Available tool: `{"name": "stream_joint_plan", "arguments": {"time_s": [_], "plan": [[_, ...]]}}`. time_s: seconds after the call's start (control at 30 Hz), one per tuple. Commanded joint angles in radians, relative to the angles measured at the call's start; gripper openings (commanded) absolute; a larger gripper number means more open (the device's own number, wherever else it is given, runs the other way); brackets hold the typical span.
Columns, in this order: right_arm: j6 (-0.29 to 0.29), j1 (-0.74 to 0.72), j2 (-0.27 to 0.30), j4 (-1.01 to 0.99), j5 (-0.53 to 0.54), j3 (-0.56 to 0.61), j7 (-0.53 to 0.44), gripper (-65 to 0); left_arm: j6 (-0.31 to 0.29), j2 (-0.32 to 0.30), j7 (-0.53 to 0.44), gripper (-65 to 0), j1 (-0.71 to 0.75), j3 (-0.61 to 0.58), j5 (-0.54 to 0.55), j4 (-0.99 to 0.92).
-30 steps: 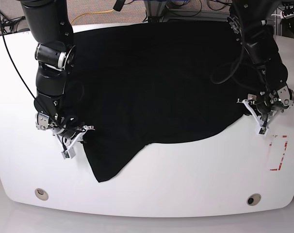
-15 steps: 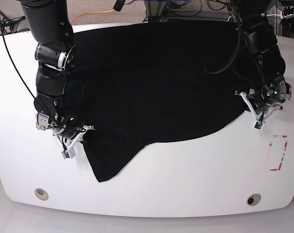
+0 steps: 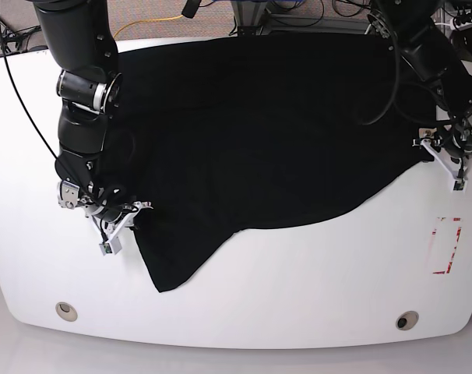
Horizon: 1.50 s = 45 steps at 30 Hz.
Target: Fold the T-shirt properly
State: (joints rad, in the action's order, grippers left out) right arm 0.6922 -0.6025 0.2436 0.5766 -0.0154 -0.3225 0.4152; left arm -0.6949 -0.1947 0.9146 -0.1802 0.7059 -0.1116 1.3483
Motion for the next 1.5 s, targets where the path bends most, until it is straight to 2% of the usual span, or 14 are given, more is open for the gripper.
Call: {"name": "stream_joint_plan", "arguments": {"time_s": [0.0,0.23,0.3,0.4,0.47,0.5,0.63,0.77,1.07,1.2,1.33,1.4,1.47], "plan": [[0.006,-0.027,0.010,0.015,0.004,0.000,0.000,-58.0,-0.003,-0.005,-0.018,-20.4,-0.018,0.004,0.054,-0.008],[0.006,-0.027,0.010,0.015,0.004,0.000,0.000,-58.0,-0.003,-0.033,-0.016,-21.4,0.018,-0.044,0.166,-0.080],[0.006,-0.027,0.010,0.015,0.004,0.000,0.000,-58.0,-0.003,-0.036,-0.016,-28.5,0.020,-0.070,0.197,-0.080],[0.006,-0.027,0.010,0.015,0.004,0.000,0.001,-58.0,-0.003,-0.035,-0.019,-51.1,0.031,-0.065,0.218,-0.080],[0.006,-0.027,0.010,0.015,0.004,0.000,0.001,-58.0,-0.003,-0.035,-0.021,-62.1,0.026,-0.068,0.218,-0.079],[0.006,-0.027,0.010,0.015,0.004,0.000,0.001,-58.0,-0.003,-0.035,-0.022,-63.7,0.026,-0.071,0.218,-0.073],[0.006,-0.026,0.010,0.015,0.004,0.000,0.001,-58.0,-0.003,-0.032,-0.041,-60.8,0.037,-0.071,0.220,0.052],[0.006,-0.026,0.010,0.013,0.004,0.000,0.001,-58.0,-0.003,0.004,-0.068,-60.3,0.090,-0.082,0.220,0.198],[0.006,-0.006,0.010,0.015,0.004,0.000,0.001,-58.0,-0.003,0.001,-0.081,-60.0,0.210,-0.233,0.212,0.469],[0.006,-0.001,0.010,0.015,0.004,0.000,0.001,-58.0,-0.003,-0.027,-0.081,-60.0,0.278,-0.335,0.211,0.520],[0.006,0.000,0.009,0.015,0.004,0.000,0.001,-58.0,-0.003,-0.027,-0.079,-59.7,0.315,-0.397,0.211,0.524],[0.006,0.000,0.009,0.015,0.004,0.000,0.001,-58.0,-0.003,-0.027,-0.079,-56.0,0.321,-0.397,0.211,0.523],[0.006,0.000,0.009,0.015,0.004,0.000,0.001,-58.0,-0.003,-0.027,-0.078,-45.7,0.322,-0.392,0.211,0.523]]}}
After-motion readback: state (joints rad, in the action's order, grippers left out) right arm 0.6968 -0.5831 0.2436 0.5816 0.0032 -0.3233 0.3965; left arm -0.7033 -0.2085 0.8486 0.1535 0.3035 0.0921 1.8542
